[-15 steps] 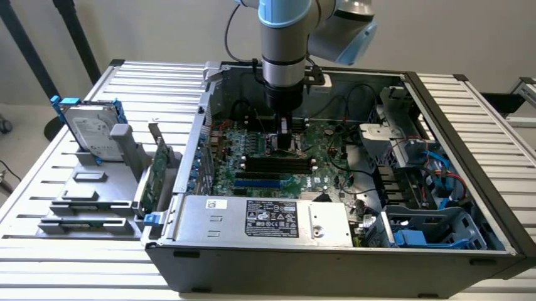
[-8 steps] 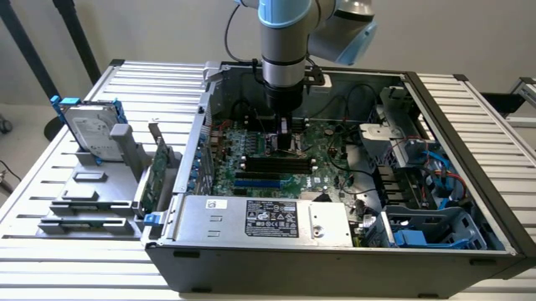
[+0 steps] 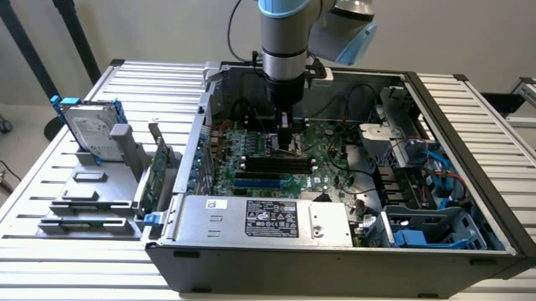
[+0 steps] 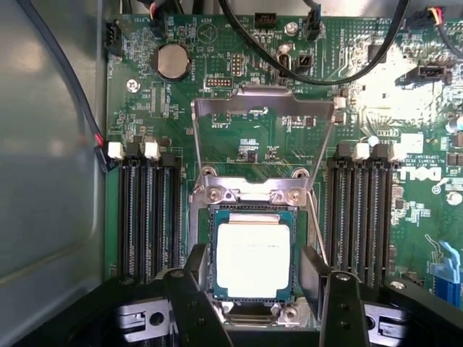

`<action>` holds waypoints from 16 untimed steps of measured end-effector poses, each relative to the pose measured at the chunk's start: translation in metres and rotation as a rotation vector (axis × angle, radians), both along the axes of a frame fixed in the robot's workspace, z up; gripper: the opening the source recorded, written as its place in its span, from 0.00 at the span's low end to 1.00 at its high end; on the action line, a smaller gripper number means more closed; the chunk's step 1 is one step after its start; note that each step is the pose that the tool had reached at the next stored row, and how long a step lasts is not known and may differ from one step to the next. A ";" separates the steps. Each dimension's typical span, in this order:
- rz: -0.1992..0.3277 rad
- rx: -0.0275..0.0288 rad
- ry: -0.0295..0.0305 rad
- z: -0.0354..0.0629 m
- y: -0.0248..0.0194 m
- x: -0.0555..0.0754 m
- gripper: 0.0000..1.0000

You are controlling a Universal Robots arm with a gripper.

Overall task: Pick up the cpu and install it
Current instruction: 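Place the cpu into insertion slot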

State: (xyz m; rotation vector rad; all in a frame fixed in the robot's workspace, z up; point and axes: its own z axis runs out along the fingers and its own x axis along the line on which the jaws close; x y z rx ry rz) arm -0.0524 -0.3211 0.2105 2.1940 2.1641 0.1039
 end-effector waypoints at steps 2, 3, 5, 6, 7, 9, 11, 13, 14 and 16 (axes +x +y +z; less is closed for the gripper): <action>0.000 0.0025 -0.0002 0.0032 0.0000 -0.001 0.62; 0.000 0.0038 -0.0001 0.0045 0.0000 -0.002 0.62; 0.000 0.0056 -0.0001 0.0072 -0.0002 -0.005 0.54; 0.000 0.0064 -0.0001 0.0084 -0.0004 -0.007 0.54; 0.000 0.0071 -0.0002 0.0093 -0.0007 -0.008 0.47; 0.000 0.0081 -0.0002 0.0110 -0.0015 -0.013 0.42; 0.000 0.0086 -0.0001 0.0122 -0.0024 -0.018 0.36; 0.000 0.0091 -0.0001 0.0129 -0.0032 -0.024 0.24; 0.000 0.0094 -0.0001 0.0132 -0.0037 -0.027 0.18; 0.000 0.0100 -0.0001 0.0141 -0.0046 -0.032 0.12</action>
